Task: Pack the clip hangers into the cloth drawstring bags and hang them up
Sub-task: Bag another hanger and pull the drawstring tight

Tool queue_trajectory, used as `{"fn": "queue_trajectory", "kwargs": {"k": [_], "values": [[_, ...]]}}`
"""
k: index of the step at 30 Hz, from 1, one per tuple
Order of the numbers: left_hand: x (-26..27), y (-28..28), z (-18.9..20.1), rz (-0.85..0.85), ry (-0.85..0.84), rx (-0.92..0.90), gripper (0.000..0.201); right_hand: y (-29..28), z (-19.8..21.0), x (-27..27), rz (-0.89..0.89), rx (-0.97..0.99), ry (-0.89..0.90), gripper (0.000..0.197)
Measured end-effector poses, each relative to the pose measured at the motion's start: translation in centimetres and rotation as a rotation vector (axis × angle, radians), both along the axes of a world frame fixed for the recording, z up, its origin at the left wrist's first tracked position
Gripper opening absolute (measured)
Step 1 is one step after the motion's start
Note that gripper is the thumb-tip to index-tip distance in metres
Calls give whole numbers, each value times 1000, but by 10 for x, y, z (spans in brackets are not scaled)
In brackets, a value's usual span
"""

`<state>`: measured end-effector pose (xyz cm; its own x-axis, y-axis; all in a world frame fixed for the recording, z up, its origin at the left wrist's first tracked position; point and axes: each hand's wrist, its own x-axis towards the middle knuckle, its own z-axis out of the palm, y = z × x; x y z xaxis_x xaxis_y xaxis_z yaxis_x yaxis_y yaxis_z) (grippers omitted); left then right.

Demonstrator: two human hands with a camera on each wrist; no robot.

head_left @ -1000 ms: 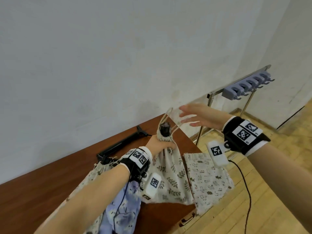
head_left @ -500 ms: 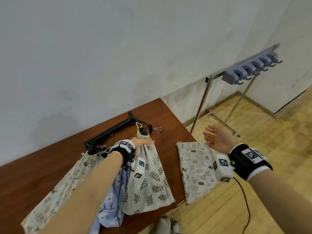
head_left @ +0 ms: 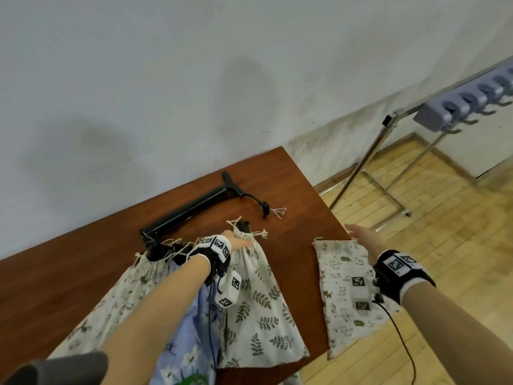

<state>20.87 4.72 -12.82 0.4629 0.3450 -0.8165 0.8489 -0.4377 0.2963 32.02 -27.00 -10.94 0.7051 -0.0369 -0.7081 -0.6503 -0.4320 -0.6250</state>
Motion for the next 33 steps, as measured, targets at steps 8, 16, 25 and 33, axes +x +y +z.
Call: {"fn": "queue_trajectory", "kwargs": {"k": [8, 16, 25, 33], "values": [[25, 100, 21, -14, -168, 478, 45, 7, -26, 11, 577, -502, -19, 43], [8, 163, -36, -306, -27, 589, 68, 16, -49, 6, 639, -898, -163, 36], [24, 171, -58, -416, -121, 521, 64, 32, -38, 0, 967, -996, -374, 20], [30, 155, -33, -481, -196, 518, 53, 67, 17, 0, 542, -382, -551, 17]]}}
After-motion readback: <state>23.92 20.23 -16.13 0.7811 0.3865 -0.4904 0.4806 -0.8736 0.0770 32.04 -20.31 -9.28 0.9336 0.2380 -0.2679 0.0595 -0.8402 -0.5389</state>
